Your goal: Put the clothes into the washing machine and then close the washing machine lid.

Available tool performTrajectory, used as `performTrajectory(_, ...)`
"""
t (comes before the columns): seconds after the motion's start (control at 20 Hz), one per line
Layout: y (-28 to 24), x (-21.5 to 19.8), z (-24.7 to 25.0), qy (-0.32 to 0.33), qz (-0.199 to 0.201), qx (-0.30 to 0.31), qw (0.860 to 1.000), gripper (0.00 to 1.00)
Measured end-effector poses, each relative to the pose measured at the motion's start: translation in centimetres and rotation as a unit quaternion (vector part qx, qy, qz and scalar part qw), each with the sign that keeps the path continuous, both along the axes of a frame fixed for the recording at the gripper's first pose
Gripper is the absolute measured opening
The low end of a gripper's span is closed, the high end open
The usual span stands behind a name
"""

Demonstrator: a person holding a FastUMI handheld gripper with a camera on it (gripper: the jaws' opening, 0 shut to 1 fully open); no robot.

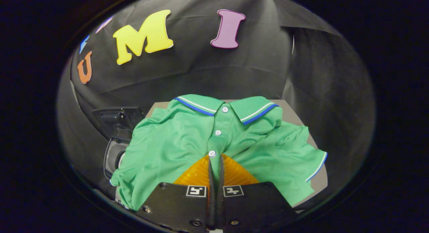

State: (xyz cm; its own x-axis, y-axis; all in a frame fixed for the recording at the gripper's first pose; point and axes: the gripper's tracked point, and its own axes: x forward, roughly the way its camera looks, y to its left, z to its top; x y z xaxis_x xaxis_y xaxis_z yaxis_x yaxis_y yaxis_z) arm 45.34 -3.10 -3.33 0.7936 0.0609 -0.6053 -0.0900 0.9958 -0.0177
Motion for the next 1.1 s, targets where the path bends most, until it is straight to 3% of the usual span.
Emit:
performTrajectory(0.25, 1.1, -0.9, 3.7, -0.027, -0.006, 0.034, 0.999, 0.05)
performTrajectory(0.45, 3.5, -1.8, 7.5, -0.054, 0.016, 0.064, 0.996, 0.05)
performTrajectory(0.65, 7.9, -3.0, 11.1, -0.080, 0.054, 0.085, 0.992, 0.05)
performTrajectory(1.1, 21.4, -5.4, 17.8, -0.119, 0.183, 0.125, 0.968, 0.05)
